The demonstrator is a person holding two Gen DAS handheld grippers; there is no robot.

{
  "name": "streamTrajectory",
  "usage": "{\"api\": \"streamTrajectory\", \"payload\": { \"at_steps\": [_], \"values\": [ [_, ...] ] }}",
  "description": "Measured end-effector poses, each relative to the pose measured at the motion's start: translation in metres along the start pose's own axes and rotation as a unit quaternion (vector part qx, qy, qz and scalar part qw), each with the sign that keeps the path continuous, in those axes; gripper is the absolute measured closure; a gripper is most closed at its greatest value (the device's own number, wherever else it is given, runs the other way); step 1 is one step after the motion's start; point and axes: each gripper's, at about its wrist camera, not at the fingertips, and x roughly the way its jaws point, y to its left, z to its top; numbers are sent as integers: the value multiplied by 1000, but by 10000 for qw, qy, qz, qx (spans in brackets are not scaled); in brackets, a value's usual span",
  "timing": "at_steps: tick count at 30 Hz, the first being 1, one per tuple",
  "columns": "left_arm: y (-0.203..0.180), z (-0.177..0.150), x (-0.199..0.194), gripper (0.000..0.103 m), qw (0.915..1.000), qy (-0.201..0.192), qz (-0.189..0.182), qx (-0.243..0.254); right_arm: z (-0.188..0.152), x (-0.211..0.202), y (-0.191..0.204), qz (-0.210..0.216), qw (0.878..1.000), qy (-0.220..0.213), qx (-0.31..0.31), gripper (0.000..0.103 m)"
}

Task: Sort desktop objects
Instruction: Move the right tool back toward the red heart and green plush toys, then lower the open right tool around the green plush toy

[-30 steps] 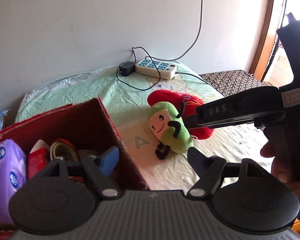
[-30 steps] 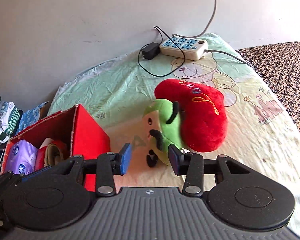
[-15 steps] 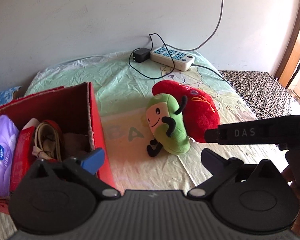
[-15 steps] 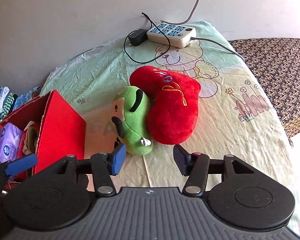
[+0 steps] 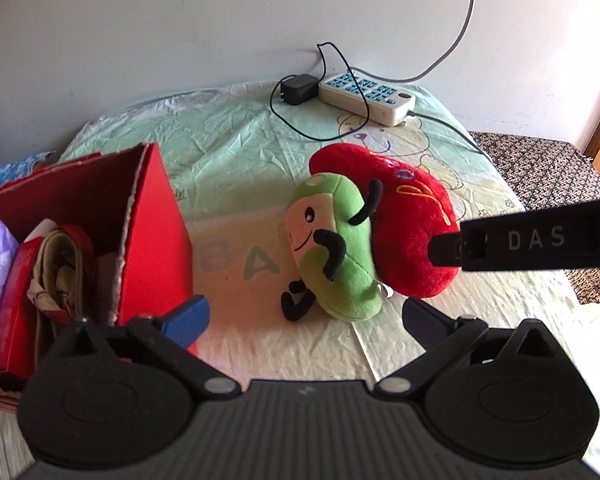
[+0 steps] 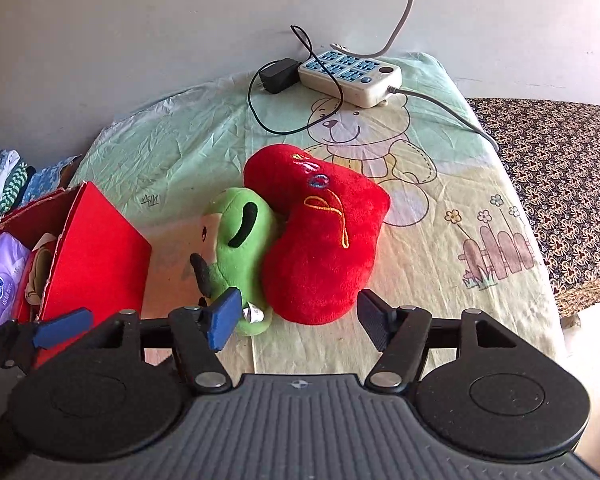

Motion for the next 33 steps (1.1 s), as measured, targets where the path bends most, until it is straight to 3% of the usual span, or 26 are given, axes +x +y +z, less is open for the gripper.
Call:
{"api": "streamTrajectory", "payload": {
  "at_steps": [7, 10, 14, 22, 28, 33],
  "values": [
    [-32, 0, -2, 1, 9985, -135, 493, 194, 19, 34, 0, 449, 9986, 213, 165, 36],
    [-39, 2, -3, 1, 9997, -89, 192, 147, 24, 43, 2, 560, 9980, 248, 150, 36],
    [-53, -4, 4, 1, 9991, 20, 328, 281, 29, 50, -1, 640, 9975, 269, 107, 36],
    [-51, -6, 30, 1, 9990, 439, 73, -11, 39, 60, 4, 726, 9970, 197, -172, 36],
    [-48, -13, 43, 1, 9975, 682, -111, -152, 42, 68, 14, 1043, 9939, 241, -257, 43],
    [-47, -19, 51, 1, 9965, 790, -246, -152, 43, 85, 19, 1017, 9931, 474, -343, 48]
  ]
}}
